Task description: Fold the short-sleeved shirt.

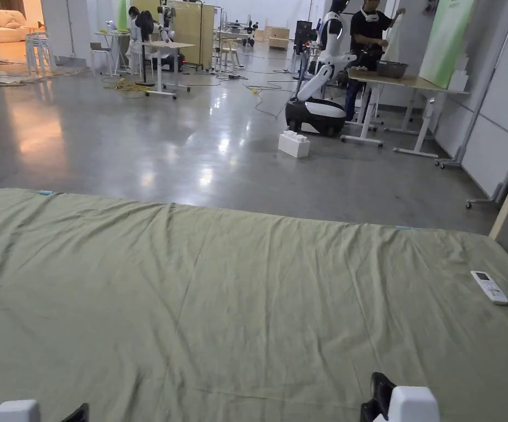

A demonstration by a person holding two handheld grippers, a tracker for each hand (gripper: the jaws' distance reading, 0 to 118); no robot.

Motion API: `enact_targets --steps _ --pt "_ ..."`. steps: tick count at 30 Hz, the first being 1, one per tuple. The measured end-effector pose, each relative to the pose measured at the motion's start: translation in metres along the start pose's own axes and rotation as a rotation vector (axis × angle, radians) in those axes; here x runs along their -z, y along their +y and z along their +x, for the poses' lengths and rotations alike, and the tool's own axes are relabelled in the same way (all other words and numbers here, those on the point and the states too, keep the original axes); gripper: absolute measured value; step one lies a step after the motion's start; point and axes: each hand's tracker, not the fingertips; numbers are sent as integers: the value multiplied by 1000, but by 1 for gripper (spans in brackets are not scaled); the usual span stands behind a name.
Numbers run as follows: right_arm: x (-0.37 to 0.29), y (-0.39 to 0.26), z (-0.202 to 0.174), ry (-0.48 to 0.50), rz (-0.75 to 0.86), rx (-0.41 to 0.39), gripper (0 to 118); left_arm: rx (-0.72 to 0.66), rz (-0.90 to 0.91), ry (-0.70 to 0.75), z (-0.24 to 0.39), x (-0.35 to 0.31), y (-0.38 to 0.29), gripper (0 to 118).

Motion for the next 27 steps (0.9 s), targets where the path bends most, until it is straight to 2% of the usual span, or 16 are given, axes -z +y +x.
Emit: enact_targets --steps 5,9,12,15,17,18,19,20,27 --pt "4 3 -3 -13 12 22 0 64 140 -24 66 -13 20 77" --pt "3 11 -1 -20 37 30 0 67 217 -72 93 -29 40 73" --pt "2 15 3 -26 51 42 0 88 277 -69 104 -37 48 55" --pt "1 18 5 -27 57 53 0 118 298 -63 111 -40 53 48" --pt "-1 19 4 -29 65 53 0 118 303 -60 111 -42 55 19" --pt "-1 19 4 -31 67 48 0 120 313 -53 111 -42 55 14" --pt "-2 19 4 -34 71 44 0 113 305 -49 111 -43 55 13" --pt "-2 18 4 -31 73 44 0 106 295 -51 111 -42 54 7" --pt "-5 15 3 -19 85 36 0 93 268 -31 110 -42 45 4"
